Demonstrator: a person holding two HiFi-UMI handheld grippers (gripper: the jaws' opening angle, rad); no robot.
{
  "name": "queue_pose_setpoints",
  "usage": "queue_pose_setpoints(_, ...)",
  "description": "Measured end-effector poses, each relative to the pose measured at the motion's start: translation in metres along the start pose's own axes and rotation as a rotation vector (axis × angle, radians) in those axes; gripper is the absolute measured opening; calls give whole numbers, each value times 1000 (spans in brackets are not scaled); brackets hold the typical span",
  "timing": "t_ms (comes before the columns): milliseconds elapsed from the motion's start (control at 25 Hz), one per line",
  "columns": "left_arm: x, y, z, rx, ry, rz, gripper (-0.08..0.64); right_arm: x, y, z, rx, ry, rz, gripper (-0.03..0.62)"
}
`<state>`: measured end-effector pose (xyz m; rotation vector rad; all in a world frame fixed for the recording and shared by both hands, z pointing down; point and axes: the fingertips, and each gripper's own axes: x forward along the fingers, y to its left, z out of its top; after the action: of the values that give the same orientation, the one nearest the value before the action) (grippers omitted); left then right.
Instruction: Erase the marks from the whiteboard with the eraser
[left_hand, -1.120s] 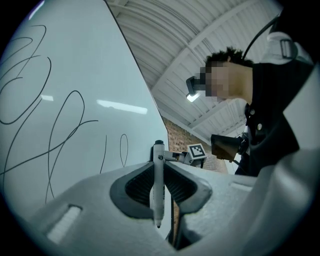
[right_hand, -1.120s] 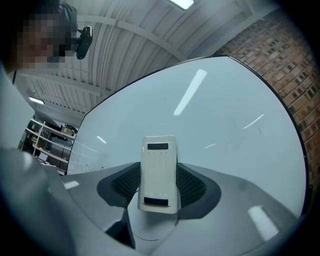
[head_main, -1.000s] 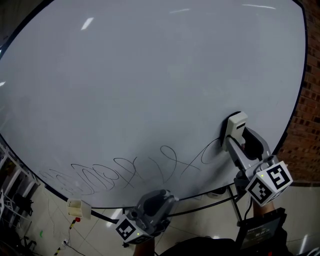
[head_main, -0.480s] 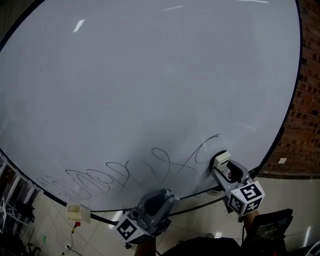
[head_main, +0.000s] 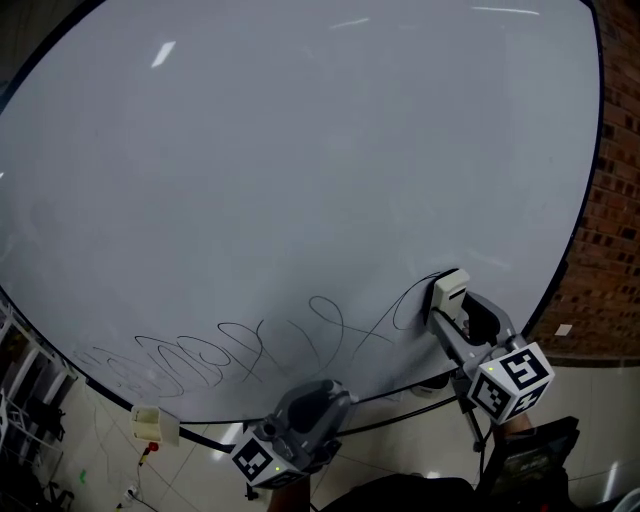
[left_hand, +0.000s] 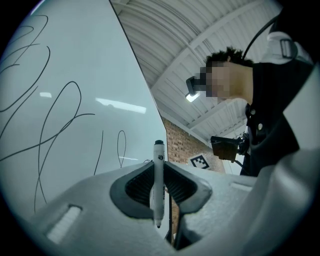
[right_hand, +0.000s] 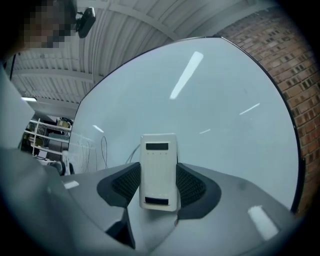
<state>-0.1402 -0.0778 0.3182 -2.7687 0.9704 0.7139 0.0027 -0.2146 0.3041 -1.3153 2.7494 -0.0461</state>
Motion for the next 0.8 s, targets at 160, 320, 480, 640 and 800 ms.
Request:
queue_pose_setpoints(160,-7,3,4,8,-10,15,61,3,6,61,-45,-117,22,227)
queue_pose_setpoints(320,-7,2,6,12,-15,22,61,2,7,80,-62,-160,36,227)
queue_pose_setpoints(480,-5,3,3,2,-9,19,61,1,4,67,-46,-147,33,227)
queue_pose_setpoints(640,-2,4,-5,-16,10,8,61,-1,-2,8,-3,-52,10,227)
queue_pose_setpoints(800,1,4,-8,-18,15,-2,61,-2,-4,-73,54,109,2,227)
